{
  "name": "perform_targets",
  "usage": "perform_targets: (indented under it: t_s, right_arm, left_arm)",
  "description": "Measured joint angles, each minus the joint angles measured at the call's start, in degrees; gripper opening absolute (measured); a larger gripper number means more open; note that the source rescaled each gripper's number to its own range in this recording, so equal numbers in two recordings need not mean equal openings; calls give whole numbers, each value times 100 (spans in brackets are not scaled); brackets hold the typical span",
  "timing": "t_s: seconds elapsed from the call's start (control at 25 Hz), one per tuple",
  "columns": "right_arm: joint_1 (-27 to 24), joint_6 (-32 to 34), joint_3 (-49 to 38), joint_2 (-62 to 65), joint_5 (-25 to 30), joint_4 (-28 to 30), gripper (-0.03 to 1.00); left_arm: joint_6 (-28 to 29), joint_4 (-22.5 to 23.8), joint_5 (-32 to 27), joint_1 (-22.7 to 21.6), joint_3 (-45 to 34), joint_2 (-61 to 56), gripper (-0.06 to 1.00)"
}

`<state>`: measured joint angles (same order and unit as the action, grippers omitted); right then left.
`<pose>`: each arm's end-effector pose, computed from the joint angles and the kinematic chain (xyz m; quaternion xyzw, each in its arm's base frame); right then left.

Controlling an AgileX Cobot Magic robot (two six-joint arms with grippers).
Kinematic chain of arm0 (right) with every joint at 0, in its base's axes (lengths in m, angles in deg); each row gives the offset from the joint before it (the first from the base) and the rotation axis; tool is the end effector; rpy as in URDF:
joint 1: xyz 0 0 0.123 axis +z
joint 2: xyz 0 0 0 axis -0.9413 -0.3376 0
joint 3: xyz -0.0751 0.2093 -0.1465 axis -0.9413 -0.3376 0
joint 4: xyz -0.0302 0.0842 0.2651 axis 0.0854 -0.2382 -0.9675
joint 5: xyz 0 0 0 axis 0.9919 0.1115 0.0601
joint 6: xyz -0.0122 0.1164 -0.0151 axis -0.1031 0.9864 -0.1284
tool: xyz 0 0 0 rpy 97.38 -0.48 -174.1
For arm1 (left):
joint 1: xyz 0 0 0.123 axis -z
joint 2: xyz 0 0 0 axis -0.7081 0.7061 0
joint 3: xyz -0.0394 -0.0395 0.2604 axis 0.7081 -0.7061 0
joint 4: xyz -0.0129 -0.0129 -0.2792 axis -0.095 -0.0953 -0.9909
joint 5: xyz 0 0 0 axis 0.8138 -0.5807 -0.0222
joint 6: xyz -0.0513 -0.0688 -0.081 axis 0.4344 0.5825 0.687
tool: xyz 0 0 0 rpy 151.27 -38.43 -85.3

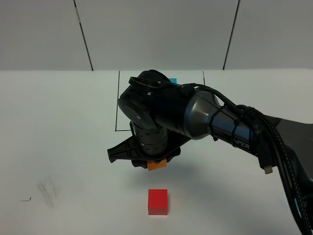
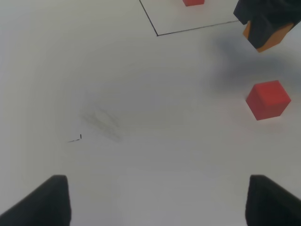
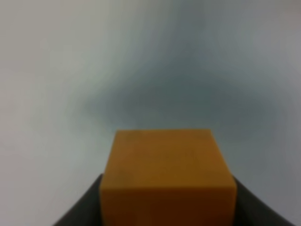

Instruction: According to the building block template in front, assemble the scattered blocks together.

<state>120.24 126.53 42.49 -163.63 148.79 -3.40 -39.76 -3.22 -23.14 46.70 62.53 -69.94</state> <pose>0.3119 0.3412 0.1505 -0.1135 0.9876 -0.0111 0.1081 0.0572 -0.0246 0.2827 0.0947 0.8438 -0.0711 0.5234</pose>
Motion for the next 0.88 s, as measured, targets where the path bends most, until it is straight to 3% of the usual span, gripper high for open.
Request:
perform_targets:
  t_s: [0.52,0.88]
  right_arm:
    - [0,-934,6,0,25,-289,21]
    - [-19,-1040,189,0,24,-209,21]
  left_arm:
    - [-6,0,0,0,0,0,96]
    - [-6,0,0,0,0,0,96]
